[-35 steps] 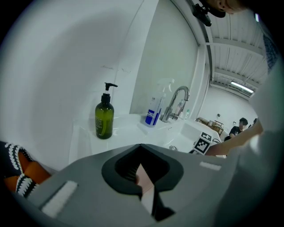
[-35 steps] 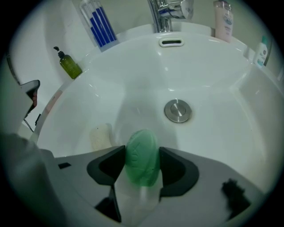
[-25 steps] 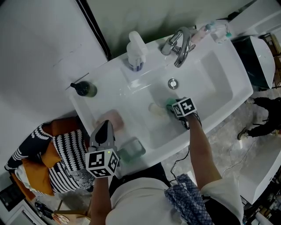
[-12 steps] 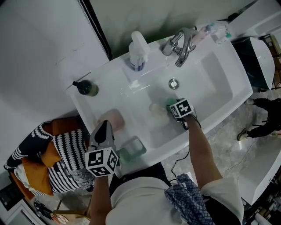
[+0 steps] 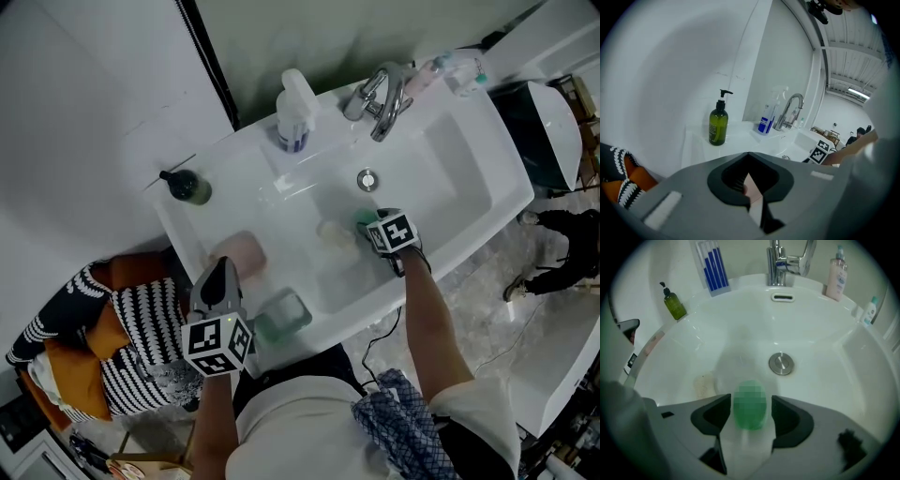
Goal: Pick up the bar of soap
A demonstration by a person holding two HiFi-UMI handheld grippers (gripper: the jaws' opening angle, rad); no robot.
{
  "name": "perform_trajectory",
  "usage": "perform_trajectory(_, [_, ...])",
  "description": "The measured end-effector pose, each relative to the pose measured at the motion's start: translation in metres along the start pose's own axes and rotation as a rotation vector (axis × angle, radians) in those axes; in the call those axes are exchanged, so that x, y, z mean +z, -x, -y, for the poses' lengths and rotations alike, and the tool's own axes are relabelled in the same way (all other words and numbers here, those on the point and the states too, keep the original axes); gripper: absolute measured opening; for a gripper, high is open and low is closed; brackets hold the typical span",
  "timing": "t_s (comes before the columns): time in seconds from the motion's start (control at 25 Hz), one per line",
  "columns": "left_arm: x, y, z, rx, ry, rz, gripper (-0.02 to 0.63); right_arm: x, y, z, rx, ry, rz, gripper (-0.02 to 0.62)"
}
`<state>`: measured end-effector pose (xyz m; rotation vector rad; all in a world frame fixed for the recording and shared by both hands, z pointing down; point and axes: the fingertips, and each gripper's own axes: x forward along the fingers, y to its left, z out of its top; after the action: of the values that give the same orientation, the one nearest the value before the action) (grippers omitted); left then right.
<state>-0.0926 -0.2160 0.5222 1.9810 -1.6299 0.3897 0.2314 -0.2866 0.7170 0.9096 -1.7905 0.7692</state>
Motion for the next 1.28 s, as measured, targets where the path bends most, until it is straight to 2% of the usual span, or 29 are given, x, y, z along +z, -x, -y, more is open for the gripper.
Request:
perform_trajectory(0.2, [0.002,0.007,0.001,-0.008,0.003,0.014,0.008,0.010,0.023,0.008,-0.046,-0.025,0.077,0.258])
perform_trajectory(0.48, [0.011,0.020,0.003,-0.020,0.009,0.059,0.009,0.017,0.055,0.009,-0.107,-0.011,0.143,0.258])
perform_trajectory(0.72, [0.015,0.034,0.005,-0.023,0.022,0.095,0.009,0.025,0.084,-0.014,-0.055,-0.034,0.254,0.256])
perform_trajectory(0.88, [0.019,0.041,0.006,-0.034,0.020,0.118,0.009,0.029,0.108,-0.019,-0.138,-0.008,0.301,0.256])
perform_trajectory(1.12, [0.024,0.049,0.008,-0.057,0.009,0.143,0.008,0.037,0.141,-0.042,-0.178,0.013,0.398,0.256])
perform_trajectory(1.28, [0.028,0.056,0.011,-0.077,0.002,0.162,0.008,0.043,0.161,-0.054,-0.250,-0.007,0.484,0.255])
